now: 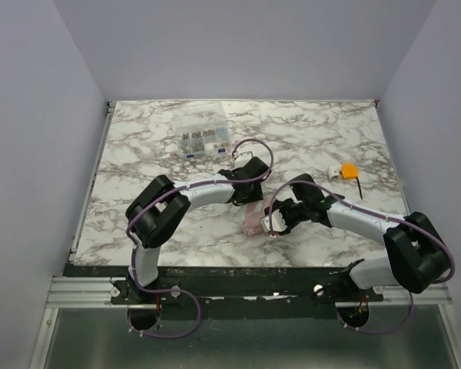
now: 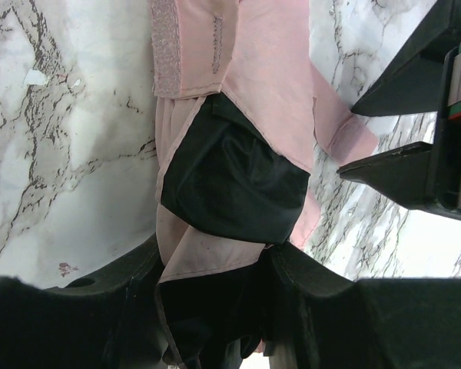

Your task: Put away the umbrella

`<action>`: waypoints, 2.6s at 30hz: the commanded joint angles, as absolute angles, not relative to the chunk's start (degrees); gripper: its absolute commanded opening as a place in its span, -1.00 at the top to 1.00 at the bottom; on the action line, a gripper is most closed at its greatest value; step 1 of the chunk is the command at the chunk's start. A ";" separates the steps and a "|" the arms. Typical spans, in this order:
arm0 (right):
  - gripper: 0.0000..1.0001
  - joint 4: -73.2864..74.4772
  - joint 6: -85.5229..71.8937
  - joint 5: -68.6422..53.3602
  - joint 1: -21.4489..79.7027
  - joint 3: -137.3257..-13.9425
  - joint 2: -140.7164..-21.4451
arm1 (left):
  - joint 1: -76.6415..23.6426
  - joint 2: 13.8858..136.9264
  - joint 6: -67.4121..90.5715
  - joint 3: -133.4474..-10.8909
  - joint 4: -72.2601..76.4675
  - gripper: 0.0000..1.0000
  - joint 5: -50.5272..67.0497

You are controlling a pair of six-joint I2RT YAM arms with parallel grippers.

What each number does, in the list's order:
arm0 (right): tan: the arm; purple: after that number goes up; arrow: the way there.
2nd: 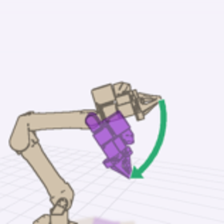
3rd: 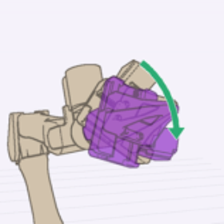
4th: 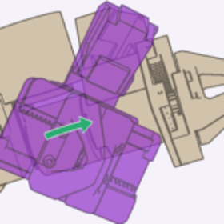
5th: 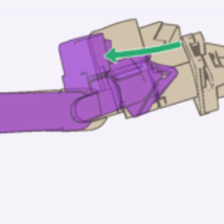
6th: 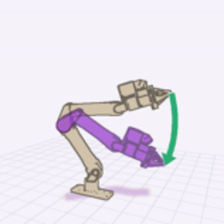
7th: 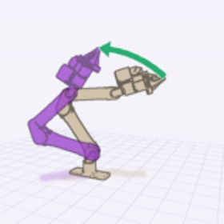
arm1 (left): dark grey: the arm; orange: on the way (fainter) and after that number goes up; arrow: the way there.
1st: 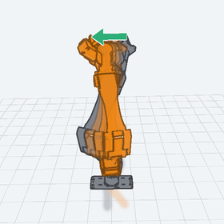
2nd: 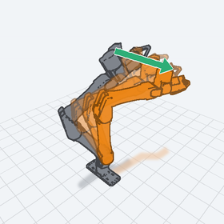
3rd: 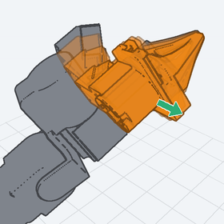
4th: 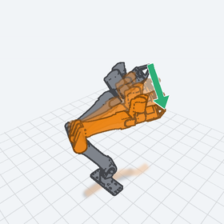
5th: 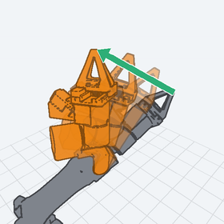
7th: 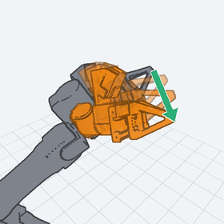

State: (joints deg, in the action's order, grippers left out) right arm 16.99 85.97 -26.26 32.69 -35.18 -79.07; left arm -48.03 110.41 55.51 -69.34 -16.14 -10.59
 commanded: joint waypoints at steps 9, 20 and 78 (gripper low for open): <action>0.99 29.99 83.51 -25.64 33.21 -31.85 -81.13 | -53.50 127.43 53.80 -70.76 -37.70 0.75 -15.88; 0.99 29.71 82.97 -25.48 33.21 -31.46 -79.98 | -48.72 102.09 48.75 -55.07 -13.93 1.00 -9.32; 0.98 27.05 82.71 -26.45 33.22 -30.61 -81.65 | -40.59 100.86 76.81 -26.42 41.22 -0.22 15.85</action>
